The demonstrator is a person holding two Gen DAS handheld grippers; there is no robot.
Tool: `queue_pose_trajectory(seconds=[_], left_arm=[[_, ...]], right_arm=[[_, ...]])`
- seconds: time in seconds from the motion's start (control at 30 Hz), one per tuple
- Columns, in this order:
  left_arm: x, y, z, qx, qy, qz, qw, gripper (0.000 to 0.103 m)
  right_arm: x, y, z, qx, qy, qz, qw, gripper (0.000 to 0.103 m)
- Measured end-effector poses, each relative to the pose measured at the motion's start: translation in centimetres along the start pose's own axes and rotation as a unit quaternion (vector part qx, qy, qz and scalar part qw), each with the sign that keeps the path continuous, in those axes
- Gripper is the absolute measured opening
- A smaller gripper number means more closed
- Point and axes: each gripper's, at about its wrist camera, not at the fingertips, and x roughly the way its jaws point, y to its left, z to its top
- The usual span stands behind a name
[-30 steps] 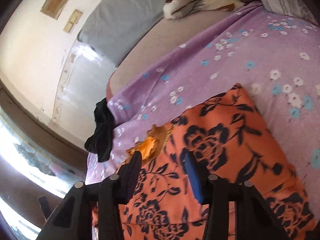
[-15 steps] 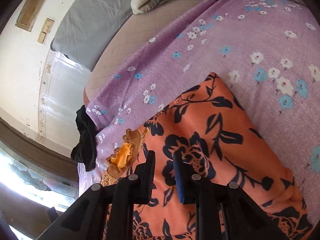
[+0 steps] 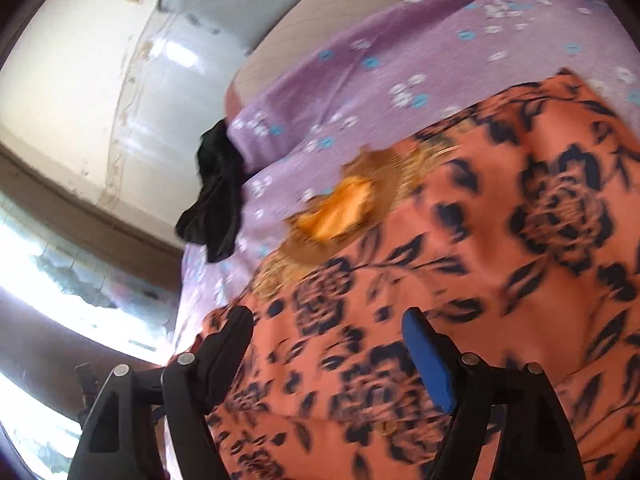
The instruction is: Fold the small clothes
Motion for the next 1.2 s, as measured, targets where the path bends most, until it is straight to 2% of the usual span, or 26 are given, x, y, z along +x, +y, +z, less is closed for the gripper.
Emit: queue_pose_trajectory(seconds=[0.07,0.13,0.2,0.27,0.37,0.47,0.53,0.6,0.63,0.7,0.73,0.77,0.83,0.87,0.93,1.03,1.2], left_arm=[[0.3,3.6,1.5,-0.049,0.007,0.011,0.9987,0.064],[0.9,6.5,2.4,-0.093,0.019,0.002,0.9955,0.064],[1.7,8.3,2.7,-0.117,0.03,0.001,0.9926,0.064],[2.4,9.1,2.7,-0.127,0.041,0.015,0.991,0.064],[3.1,8.5,2.6,-0.119,0.057,-0.003,0.9912,0.064],[3.0,7.2,3.0,-0.087,0.055,-0.009,0.9947,0.064],[2.8,6.8,3.1,-0.081,0.05,-0.003,0.9954,0.064],[2.7,6.7,3.2,-0.086,0.053,-0.011,0.9948,0.064],[2.7,6.7,3.2,-0.087,0.054,-0.016,0.9946,0.064],[2.6,6.5,3.1,-0.08,0.054,-0.015,0.9952,0.064],[2.5,6.4,3.1,-0.078,0.053,-0.013,0.9954,0.064],[2.6,6.4,3.1,-0.078,0.053,-0.013,0.9954,0.064],[2.5,6.6,3.1,-0.08,0.053,-0.015,0.9953,0.064],[2.6,6.6,3.2,-0.08,0.052,-0.013,0.9953,0.064],[2.5,6.9,3.2,-0.082,0.049,-0.007,0.9954,0.064],[2.5,7.1,3.2,-0.086,0.045,-0.002,0.9952,0.064],[2.6,5.6,2.8,-0.06,0.045,0.002,0.9972,0.064]], right_arm=[[2.8,3.9,-1.4,-0.041,0.047,0.018,0.998,0.08],[5.7,7.3,-3.0,-0.062,0.091,0.053,0.993,0.08],[9.0,10.3,-4.4,-0.062,0.137,0.082,0.985,0.08],[12.4,12.5,-5.7,-0.041,0.168,0.11,0.979,0.08],[17.0,15.0,-7.7,-0.014,0.187,0.131,0.973,0.08],[21.1,16.2,-9.2,0.021,0.203,0.121,0.972,0.08],[22.2,17.2,-9.4,0.016,0.185,0.101,0.978,0.08],[22.8,18.3,-9.3,0.026,0.179,0.119,0.976,0.079],[23.1,18.8,-9.4,0.031,0.185,0.13,0.974,0.079],[23.6,20.2,-9.8,0.012,0.2,0.125,0.972,0.077],[24.0,20.9,-10.2,-0.002,0.203,0.111,0.973,0.075],[24.3,21.4,-10.6,-0.013,0.208,0.098,0.973,0.068],[24.6,21.5,-11.1,-0.022,0.213,0.083,0.973,0.043],[24.7,21.6,-11.2,-0.03,0.209,0.076,0.975,0.023],[24.0,21.6,-11.1,-0.044,0.19,0.066,0.979,0.012],[21.0,22.3,-9.9,-0.078,0.132,0.076,0.985,0.009],[12.6,22.3,-3.9,-0.114,0.002,0.096,0.989,0.009]])
